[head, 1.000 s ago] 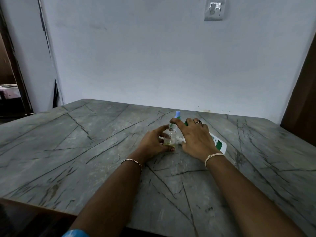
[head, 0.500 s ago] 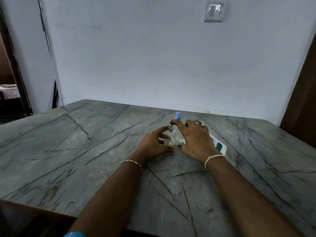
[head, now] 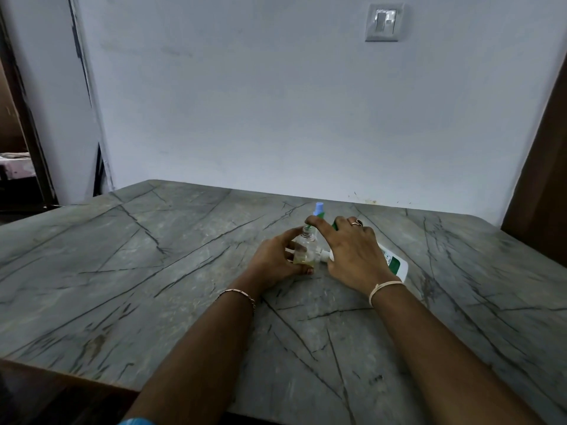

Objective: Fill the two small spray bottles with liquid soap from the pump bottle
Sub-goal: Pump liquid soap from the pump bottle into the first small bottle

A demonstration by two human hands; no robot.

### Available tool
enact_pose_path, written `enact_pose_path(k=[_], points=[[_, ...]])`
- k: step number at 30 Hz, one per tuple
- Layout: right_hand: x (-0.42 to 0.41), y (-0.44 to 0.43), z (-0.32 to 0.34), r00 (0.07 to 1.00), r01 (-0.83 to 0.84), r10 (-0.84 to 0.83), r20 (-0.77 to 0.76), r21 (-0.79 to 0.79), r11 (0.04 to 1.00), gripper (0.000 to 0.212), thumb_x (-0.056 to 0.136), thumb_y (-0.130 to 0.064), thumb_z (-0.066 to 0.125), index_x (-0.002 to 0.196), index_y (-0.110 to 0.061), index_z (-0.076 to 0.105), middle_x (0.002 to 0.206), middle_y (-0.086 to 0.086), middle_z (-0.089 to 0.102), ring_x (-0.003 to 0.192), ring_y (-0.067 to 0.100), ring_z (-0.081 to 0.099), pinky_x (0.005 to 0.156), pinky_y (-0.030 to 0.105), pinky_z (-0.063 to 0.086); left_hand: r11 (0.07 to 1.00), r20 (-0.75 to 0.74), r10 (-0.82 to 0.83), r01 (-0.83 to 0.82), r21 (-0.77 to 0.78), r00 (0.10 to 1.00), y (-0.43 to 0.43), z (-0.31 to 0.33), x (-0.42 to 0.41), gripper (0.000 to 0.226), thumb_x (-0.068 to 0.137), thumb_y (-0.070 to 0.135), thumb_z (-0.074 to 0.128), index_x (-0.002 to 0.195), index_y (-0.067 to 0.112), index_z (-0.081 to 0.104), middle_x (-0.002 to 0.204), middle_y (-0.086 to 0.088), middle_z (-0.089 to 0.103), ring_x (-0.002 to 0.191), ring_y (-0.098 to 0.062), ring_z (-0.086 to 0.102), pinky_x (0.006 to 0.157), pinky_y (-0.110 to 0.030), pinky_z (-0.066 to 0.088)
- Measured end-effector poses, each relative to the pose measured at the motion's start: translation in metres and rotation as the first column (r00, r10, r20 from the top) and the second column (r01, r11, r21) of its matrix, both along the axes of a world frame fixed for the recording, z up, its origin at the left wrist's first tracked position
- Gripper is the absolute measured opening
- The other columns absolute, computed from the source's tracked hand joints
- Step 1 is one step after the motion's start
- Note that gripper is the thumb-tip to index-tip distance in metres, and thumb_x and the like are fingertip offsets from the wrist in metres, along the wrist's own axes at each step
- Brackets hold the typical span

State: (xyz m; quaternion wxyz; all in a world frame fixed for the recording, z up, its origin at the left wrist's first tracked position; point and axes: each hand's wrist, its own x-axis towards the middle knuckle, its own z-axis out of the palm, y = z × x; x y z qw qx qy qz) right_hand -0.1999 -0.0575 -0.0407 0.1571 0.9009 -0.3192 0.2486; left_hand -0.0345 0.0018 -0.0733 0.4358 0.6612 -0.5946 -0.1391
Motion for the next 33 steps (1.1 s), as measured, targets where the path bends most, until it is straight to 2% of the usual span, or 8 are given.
enact_pose_path(k=[4,9,17,26,33], points=[[0.0037,0.0006,0.0013,1.000,0.000,-0.001,0.013,0.019,1.000,0.077,0.080,-0.022,0.063,0.141,-0.037,0.020,0.118,0.007,0.051,0.114,0.028,0.047,0.093,0.044,0.040,1.000,0.005,0.003,-0.003,0.000,1.000,0.0009,0.0003,-0.0004,0.091,0.067,0.025,0.086,0.143,0.034,0.037,0.107,0.008,0.063,0.091,-0.011,0.066,0.079,-0.018,0.050],[0.0071,-0.0013,0.0007,0.999,-0.016,0.015,0.037,0.019,1.000,0.072,0.078,-0.022,0.065,0.137,-0.034,0.025,0.117,0.007,0.052,0.112,0.028,0.047,0.093,0.044,0.041,1.000,-0.022,-0.004,0.004,-0.008,1.000,0.0005,0.0003,-0.0011,0.090,0.067,0.022,0.086,0.142,0.031,0.038,0.112,0.001,0.066,0.093,-0.015,0.067,0.085,-0.025,0.053],[0.0009,-0.0010,-0.0015,1.000,-0.016,0.016,0.017,-0.004,1.000,0.079,0.081,-0.024,0.065,0.141,-0.040,0.018,0.117,0.007,0.052,0.113,0.028,0.048,0.094,0.045,0.041,1.000,-0.034,-0.001,0.001,-0.010,0.999,-0.0006,-0.0005,-0.0015,0.092,0.065,0.021,0.087,0.143,0.029,0.039,0.111,0.001,0.066,0.092,-0.015,0.068,0.089,-0.033,0.055],[0.0064,-0.0043,0.0006,0.998,-0.033,0.032,0.048,0.007,0.999,0.073,0.075,-0.022,0.066,0.136,-0.035,0.028,0.113,0.006,0.054,0.110,0.028,0.049,0.091,0.044,0.041,1.000,-0.040,-0.010,0.009,-0.022,0.999,-0.0006,-0.0007,-0.0016,0.091,0.065,0.019,0.087,0.142,0.030,0.039,0.108,0.003,0.066,0.090,-0.014,0.069,0.084,-0.025,0.054],[0.0011,-0.0047,-0.0013,0.999,-0.042,0.042,0.029,0.015,0.999,0.079,0.079,-0.025,0.065,0.143,-0.039,0.020,0.114,0.007,0.053,0.111,0.028,0.048,0.092,0.044,0.041,1.000,-0.043,-0.008,0.007,-0.014,0.999,-0.0004,-0.0001,-0.0019,0.092,0.065,0.019,0.087,0.143,0.029,0.038,0.106,0.006,0.064,0.088,-0.013,0.068,0.082,-0.021,0.053]])
